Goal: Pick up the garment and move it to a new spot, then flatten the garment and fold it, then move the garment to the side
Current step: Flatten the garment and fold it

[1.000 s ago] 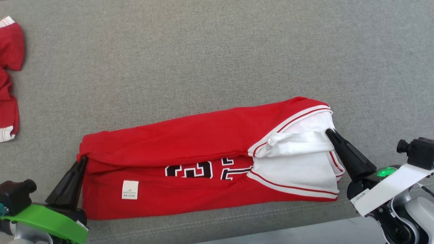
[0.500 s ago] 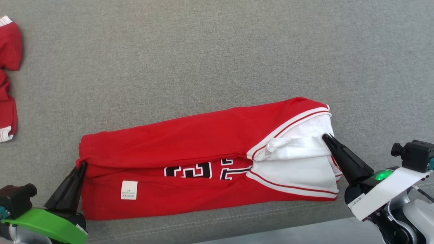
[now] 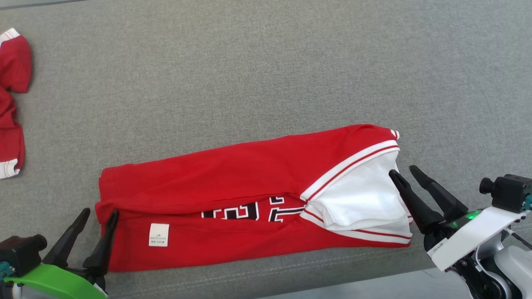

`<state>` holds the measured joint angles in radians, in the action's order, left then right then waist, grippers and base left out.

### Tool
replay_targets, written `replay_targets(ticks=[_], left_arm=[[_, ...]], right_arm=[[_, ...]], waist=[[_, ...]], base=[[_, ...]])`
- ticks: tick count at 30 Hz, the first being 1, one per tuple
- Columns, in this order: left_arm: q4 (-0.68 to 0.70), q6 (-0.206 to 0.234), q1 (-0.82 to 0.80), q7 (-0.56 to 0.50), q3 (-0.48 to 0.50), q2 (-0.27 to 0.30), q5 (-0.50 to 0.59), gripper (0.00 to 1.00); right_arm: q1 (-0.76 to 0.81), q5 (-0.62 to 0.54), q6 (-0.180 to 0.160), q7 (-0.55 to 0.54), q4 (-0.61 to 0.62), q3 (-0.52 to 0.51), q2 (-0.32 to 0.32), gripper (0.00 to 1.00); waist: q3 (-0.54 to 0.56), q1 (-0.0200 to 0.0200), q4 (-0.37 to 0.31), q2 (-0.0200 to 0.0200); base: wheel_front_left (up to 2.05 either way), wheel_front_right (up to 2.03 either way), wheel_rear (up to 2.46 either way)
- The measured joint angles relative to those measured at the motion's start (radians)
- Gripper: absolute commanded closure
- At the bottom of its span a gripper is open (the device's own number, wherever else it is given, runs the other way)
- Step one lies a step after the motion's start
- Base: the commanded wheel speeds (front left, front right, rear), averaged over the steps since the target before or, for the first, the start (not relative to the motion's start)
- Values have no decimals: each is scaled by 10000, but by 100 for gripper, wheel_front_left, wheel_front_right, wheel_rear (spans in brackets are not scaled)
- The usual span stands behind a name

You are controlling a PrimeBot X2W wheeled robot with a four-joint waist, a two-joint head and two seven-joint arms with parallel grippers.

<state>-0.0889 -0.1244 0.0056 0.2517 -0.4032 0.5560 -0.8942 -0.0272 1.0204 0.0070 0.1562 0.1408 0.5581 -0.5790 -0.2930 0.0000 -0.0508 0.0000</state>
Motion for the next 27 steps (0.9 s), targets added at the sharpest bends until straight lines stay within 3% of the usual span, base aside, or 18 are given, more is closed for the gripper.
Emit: replay_targets(ticks=[7, 16, 27], left_arm=[[-182, 0, 200, 0, 52, -69, 0, 0], [-242, 0, 269, 0, 1141, -194, 132, 0], [-253, 0, 268, 0, 980, -372, 489, 0]], right_arm=[[8, -27, 2, 0, -119, 82, 58, 0], [166, -90, 4, 59, -217, 247, 347, 0], [234, -94, 15, 199, -433, 384, 564, 0]], waist=[[141, 0, -15, 0], [322, 0, -96, 0], [587, 0, -320, 0]], base=[[0, 0, 0], [0, 0, 0], [0, 0, 0]])
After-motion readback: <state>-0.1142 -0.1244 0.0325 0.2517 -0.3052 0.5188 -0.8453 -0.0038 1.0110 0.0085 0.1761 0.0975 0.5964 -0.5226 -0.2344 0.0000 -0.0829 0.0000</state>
